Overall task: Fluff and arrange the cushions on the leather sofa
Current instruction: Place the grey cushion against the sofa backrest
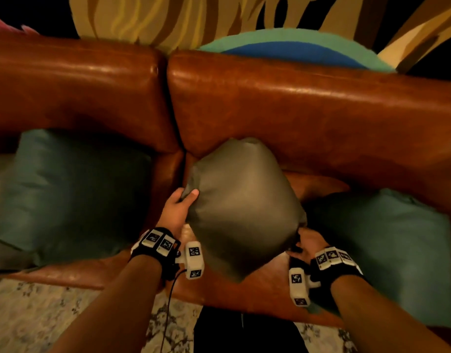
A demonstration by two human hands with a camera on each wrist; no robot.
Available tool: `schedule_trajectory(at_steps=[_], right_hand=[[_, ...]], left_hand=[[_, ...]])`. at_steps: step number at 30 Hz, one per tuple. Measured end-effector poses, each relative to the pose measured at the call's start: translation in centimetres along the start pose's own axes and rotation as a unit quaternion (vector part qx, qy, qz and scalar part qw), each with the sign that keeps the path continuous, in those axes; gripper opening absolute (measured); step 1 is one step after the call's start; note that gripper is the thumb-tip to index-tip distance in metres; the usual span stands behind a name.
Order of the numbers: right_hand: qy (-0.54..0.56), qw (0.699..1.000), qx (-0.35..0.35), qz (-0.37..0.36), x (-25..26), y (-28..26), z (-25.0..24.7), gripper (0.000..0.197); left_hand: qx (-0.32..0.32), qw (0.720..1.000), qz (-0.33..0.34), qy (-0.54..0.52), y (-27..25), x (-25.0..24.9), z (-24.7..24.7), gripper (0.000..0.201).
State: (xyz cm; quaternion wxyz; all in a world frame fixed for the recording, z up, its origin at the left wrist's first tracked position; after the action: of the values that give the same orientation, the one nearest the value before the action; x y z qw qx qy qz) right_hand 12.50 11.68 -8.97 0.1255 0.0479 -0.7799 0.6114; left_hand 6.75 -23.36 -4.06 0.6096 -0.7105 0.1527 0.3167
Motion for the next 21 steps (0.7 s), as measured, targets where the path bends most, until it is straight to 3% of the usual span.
schedule_trajectory(at_steps=[3, 5, 8, 10, 13, 16, 18, 19, 21], right_hand=[[0.023, 0.997, 0.007, 0.068, -2.0, -0.9, -0.1, 0.038], [0.105, 0.994, -0.004, 0.039, -1.5, -2.1, 0.0, 0.036], [0.199, 0.978, -0.030, -0.059, 1.3, -3.3, -1.3, 0.058], [0.253, 0.962, -0.047, -0.093, 2.7, -4.5, -2.5, 0.048], [0.281, 0.955, -0.015, -0.094, 3.4, -5.9, -3.1, 0.030], [0.242, 0.967, 0.036, -0.070, 3.5, -5.6, -2.4, 0.034], [0.225, 0.973, 0.029, -0.039, 3.5, -4.8, -1.9, 0.043], [0.234, 0.971, 0.012, -0.039, 3.7, -4.3, -1.9, 0.045], [0.269, 0.961, -0.035, -0.059, 4.2, -3.9, -1.6, 0.046]], left_hand=[[0.070, 0.992, 0.092, 0.058, -1.8, -3.4, 1.6, 0.022], [0.118, 0.977, 0.134, 0.113, -3.1, -5.1, 3.6, 0.023], [0.165, 0.941, 0.191, 0.224, -4.9, -6.6, 6.4, 0.022], [0.177, 0.912, 0.236, 0.285, -5.8, -7.4, 8.0, 0.024], [0.163, 0.899, 0.284, 0.292, -7.4, -9.7, 9.5, 0.027], [0.130, 0.820, 0.407, 0.382, -11.2, -12.5, 11.8, 0.026], [0.092, 0.763, 0.463, 0.443, -14.1, -13.0, 14.6, 0.017], [0.088, 0.740, 0.470, 0.474, -14.9, -12.6, 16.3, 0.011], [0.135, 0.706, 0.467, 0.516, -15.1, -10.9, 19.3, 0.026]])
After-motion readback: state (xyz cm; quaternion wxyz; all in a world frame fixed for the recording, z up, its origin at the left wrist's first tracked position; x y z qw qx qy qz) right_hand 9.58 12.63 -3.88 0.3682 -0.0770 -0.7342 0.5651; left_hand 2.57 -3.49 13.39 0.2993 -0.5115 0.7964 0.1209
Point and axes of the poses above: each hand's wrist, its own y-axis towards the middle knuckle, its own z-axis out of the palm, x = y × z, the point moved 3 cm from there along y, towards the middle knuckle, and after that the axes turned 2 degrees about -y, right-handed, at the moved point
